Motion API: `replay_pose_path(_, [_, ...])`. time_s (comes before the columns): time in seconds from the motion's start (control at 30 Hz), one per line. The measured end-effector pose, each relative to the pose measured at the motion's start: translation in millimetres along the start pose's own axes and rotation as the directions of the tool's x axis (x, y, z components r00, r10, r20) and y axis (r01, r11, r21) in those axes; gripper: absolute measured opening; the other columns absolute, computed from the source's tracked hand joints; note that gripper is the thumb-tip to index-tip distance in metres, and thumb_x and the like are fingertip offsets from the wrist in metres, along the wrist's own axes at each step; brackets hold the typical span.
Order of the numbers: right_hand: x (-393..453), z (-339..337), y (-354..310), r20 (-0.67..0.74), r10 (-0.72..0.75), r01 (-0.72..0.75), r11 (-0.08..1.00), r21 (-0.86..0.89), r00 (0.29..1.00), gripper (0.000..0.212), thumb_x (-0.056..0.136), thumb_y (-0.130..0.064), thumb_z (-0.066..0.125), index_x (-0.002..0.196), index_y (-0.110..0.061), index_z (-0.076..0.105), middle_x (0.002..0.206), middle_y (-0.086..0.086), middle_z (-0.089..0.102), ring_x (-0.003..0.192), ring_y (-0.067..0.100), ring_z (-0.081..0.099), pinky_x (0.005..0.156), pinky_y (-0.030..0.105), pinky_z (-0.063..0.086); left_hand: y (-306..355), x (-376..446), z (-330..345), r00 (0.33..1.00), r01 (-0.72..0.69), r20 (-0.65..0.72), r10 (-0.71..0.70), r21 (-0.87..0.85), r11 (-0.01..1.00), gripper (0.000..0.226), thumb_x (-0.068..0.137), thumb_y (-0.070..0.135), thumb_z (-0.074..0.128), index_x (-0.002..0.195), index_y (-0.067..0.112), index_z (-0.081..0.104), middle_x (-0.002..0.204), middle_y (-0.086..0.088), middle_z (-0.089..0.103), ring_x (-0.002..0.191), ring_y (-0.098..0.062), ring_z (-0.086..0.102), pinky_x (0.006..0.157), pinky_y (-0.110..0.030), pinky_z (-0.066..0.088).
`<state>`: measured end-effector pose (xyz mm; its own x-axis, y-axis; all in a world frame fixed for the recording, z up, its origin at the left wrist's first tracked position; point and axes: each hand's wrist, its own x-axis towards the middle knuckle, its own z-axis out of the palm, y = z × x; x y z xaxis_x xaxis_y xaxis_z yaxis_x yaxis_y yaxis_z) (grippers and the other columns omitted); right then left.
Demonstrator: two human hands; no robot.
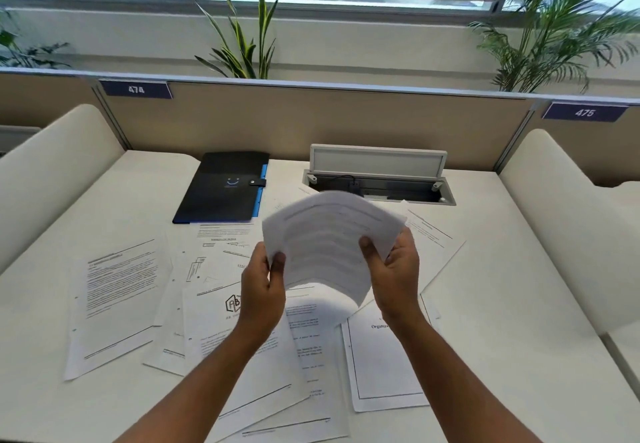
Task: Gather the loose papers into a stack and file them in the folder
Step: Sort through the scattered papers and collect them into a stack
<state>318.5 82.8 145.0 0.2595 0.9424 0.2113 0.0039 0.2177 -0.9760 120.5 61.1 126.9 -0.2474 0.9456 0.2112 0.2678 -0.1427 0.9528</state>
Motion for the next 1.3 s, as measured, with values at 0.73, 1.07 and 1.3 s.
replay_pose_path(0.73, [6.6, -18.0, 50.6, 0.086, 0.213, -0.156, 0.890, -0.429, 0.973, 0.044, 0.096, -0.020, 0.073, 0.137, -0.014, 0.060, 0.121, 0.002, 0.073, 0.105, 0.028, 0.073, 0.091, 0.049, 0.063, -54.9, -4.3, 17.6, 0.981, 0.161, 0.077, -0.176, 0.166, 0.973, 0.025, 0.102, 0.024, 0.043, 0.127, 0.022, 0.050, 0.108, 0.008, 0.062, 0.099, -0.016, 0.063, 0.073, -0.024, 0.057])
replay_pose_path(1.07, [4.4, -16.5, 62.8, 0.117, 0.214, -0.149, 0.900, -0.410, 0.970, 0.014, 0.097, -0.025, 0.072, 0.109, -0.018, 0.070, 0.104, -0.005, 0.076, 0.090, 0.018, 0.074, 0.079, 0.035, 0.065, -63.2, -2.6, 9.0, 0.991, 0.126, 0.010, -0.133, 0.270, 0.955, 0.009, 0.104, 0.026, 0.040, 0.106, 0.025, 0.048, 0.098, 0.014, 0.062, 0.082, -0.002, 0.063, 0.055, -0.010, 0.048])
replay_pose_path(1.3, [-4.1, -47.5, 109.7, -0.122, 0.360, -0.363, 0.742, -0.564, 0.925, 0.035, 0.095, -0.031, 0.073, 0.126, -0.016, 0.067, 0.120, 0.000, 0.070, 0.116, 0.021, 0.066, 0.094, 0.033, 0.054, -109.4, -6.7, -13.6, 0.937, 0.329, -0.017, -0.349, 0.378, 0.865, 0.023, 0.101, 0.010, 0.042, 0.117, 0.009, 0.058, 0.112, -0.011, 0.067, 0.098, -0.029, 0.060, 0.078, -0.030, 0.044])
